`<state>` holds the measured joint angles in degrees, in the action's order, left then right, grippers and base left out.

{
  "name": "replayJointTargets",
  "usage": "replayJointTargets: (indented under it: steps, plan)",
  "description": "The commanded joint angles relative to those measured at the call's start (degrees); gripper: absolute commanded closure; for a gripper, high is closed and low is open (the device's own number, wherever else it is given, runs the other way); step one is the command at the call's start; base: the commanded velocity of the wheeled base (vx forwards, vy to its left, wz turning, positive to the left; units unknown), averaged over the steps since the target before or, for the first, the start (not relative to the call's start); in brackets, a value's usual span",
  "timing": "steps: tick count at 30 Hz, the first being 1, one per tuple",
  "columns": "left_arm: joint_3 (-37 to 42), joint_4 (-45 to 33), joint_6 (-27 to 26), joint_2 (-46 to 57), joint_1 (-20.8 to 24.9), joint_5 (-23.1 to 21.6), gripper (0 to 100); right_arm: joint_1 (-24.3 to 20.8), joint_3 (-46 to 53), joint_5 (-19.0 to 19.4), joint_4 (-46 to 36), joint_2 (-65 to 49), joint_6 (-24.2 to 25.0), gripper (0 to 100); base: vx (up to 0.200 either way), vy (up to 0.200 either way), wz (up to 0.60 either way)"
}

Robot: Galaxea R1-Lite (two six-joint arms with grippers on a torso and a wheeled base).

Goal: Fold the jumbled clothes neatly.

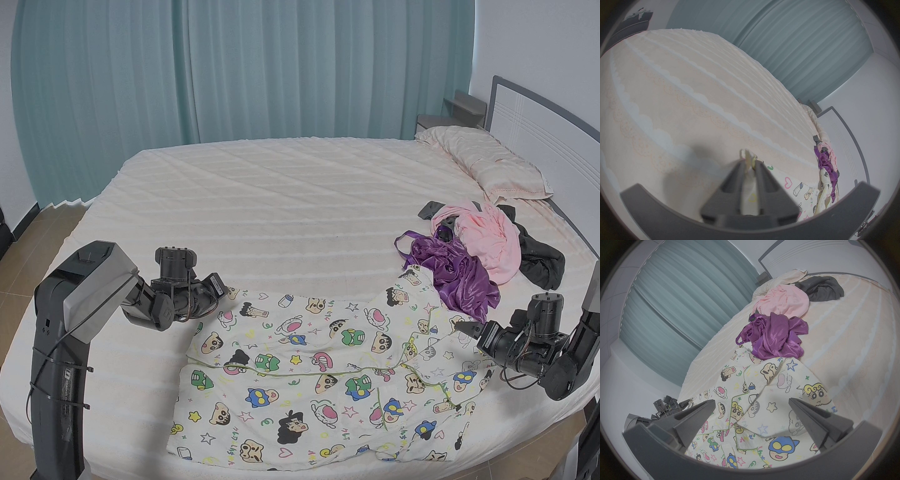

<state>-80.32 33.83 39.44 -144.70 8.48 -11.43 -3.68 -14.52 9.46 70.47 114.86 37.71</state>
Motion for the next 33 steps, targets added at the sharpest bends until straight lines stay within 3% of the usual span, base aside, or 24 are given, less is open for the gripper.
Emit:
replayJointTargets:
  steps: [1,14,33]
  plan:
    - [-0.01,0.18,0.03,-0.32,-0.31,0.18,100,-0.01,0.02,0.03,0.01,0.10,0.00,0,0.000,0.000,0.00]
    - [-1.68,0.36,0.11,-0.23,-1.63,4.58,100,-0.01,0.02,0.03,0.01,0.10,0.00,0,0.000,0.000,0.00]
    - [-2.56,0.27,0.29,-0.05,-5.32,5.02,100,0.08,0.02,0.03,0.01,0.01,0.00,0,0.000,0.000,0.00]
